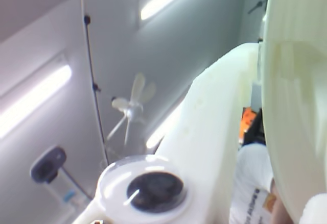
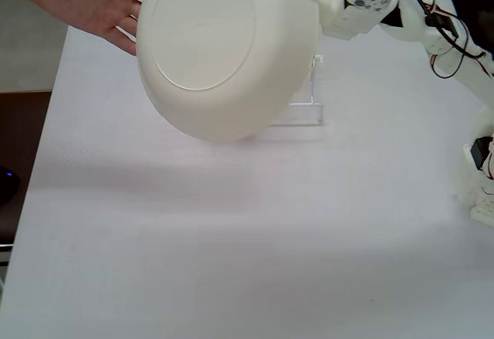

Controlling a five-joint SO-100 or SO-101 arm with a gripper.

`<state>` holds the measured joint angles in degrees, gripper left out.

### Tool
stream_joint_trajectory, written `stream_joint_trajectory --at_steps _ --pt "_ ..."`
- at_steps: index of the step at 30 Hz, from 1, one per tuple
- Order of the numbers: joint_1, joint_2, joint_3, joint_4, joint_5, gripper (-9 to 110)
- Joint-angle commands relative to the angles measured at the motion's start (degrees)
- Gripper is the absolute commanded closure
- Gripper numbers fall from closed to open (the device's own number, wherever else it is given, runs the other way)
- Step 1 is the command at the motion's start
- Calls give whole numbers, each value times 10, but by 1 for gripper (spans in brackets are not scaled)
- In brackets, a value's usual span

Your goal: Please give me two plates.

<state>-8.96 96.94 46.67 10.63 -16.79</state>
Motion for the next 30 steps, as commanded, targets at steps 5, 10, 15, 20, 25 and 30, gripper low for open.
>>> stream_joint_trajectory --at_steps 5,10,15,20,25,30 --pt "10 11 -8 -20 8 102" --pt "10 11 -6 -20 9 102" --pt "11 11 -5 -20 8 102" --pt "13 13 2 -20 9 102" --pt "19 26 30 -18 1 93" --pt "41 48 41 110 -11 52"
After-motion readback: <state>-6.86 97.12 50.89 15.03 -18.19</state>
